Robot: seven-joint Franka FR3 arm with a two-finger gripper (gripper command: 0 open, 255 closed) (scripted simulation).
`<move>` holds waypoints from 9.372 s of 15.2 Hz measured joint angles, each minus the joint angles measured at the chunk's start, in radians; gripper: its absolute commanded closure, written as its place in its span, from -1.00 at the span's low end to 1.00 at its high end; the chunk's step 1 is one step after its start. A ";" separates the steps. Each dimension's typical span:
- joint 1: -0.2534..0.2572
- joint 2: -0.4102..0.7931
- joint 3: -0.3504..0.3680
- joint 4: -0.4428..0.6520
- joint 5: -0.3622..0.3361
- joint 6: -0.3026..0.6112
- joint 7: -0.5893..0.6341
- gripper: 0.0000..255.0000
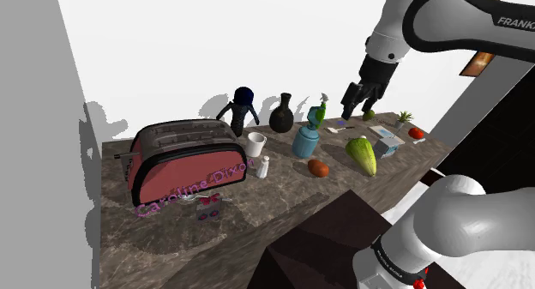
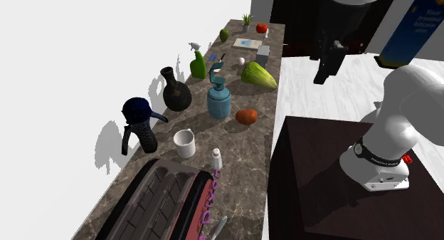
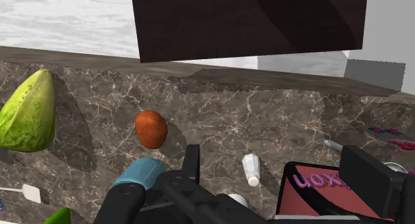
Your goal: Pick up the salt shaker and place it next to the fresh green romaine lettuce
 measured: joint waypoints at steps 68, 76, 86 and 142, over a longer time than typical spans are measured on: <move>-0.043 1.192 0.037 0.033 0.588 1.423 -0.480 1.00; 0.026 1.072 -0.045 0.001 0.517 1.332 -0.402 1.00; 0.072 0.936 -0.117 -0.008 0.394 1.206 -0.294 1.00; -0.259 0.794 -0.805 0.026 0.474 0.807 -1.323 1.00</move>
